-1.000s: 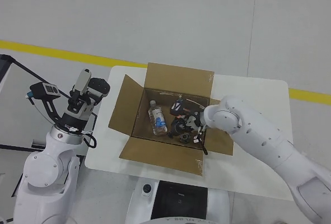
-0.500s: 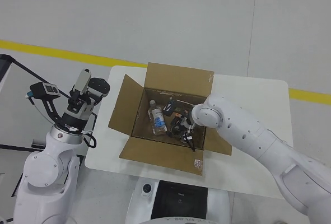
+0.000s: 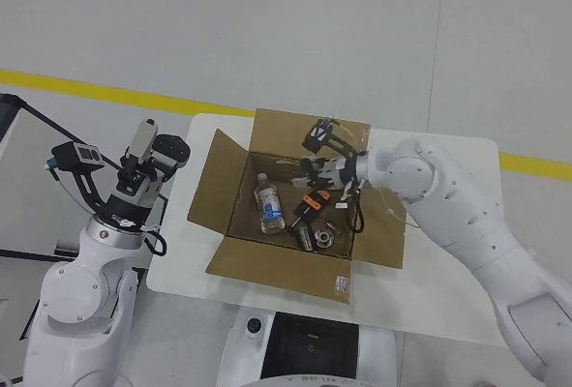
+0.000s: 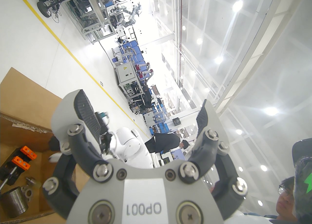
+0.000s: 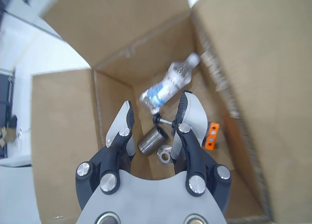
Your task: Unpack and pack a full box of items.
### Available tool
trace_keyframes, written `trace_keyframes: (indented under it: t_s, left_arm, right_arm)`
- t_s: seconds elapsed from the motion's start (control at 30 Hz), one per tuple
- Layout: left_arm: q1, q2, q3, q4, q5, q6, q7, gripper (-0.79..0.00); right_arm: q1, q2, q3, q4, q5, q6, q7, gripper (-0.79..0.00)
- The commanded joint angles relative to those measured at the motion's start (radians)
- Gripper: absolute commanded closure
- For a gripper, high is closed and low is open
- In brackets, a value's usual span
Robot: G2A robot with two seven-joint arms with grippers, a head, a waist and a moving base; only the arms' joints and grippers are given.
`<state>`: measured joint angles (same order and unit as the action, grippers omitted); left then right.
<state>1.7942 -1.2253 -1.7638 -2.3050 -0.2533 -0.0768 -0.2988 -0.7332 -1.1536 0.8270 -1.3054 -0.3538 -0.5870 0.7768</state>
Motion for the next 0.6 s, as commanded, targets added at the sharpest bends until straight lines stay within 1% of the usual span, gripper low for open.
trace_keyframes:
  t_s: [0.0,0.07,0.13,0.2,0.27,0.3,0.33,0.37,0.4,0.57]
  left_arm:
    - [0.000,0.000,0.000,0.000,0.000,0.000,0.000,-0.785]
    - [0.000,0.000,0.000,0.000,0.000,0.000,0.000,-0.785]
    - [0.000,0.000,0.000,0.000,0.000,0.000,0.000,-0.785]
    - [0.000,0.000,0.000,0.000,0.000,0.000,0.000,-0.785]
    - [0.000,0.000,0.000,0.000,0.000,0.000,0.000,-0.785]
    - [0.000,0.000,0.000,0.000,0.000,0.000,0.000,-0.785]
    - [0.000,0.000,0.000,0.000,0.000,0.000,0.000,-0.785]
    - [0.000,0.000,0.000,0.000,0.000,0.000,0.000,-0.785]
    - [0.000,0.000,0.000,0.000,0.000,0.000,0.000,-0.785]
    - [0.000,0.000,0.000,0.000,0.000,0.000,0.000,-0.785]
  right_arm:
    - [-0.093,0.046,0.170,-0.049,0.062,-0.109,-0.054,-0.283]
    - [-0.204,0.085,0.314,-0.111,0.103,-0.184,-0.089,-0.277]
    - [-0.325,0.110,0.420,-0.194,0.126,-0.223,-0.131,-0.277]
    - [-0.429,0.131,0.521,-0.212,0.204,-0.306,-0.174,-0.277]
    - [-0.513,0.145,0.577,-0.204,0.285,-0.395,-0.177,-0.296]
    - [-0.544,0.151,0.585,-0.199,0.310,-0.421,-0.156,-0.339]
    - [-0.564,0.156,0.591,-0.194,0.316,-0.411,-0.125,-0.372]
    - [-0.567,0.159,0.593,-0.188,0.310,-0.398,-0.108,-0.388]
    - [-0.567,0.159,0.593,-0.188,0.310,-0.398,-0.108,-0.459]
    - [-0.567,0.159,0.593,-0.188,0.310,-0.398,-0.108,-0.459]
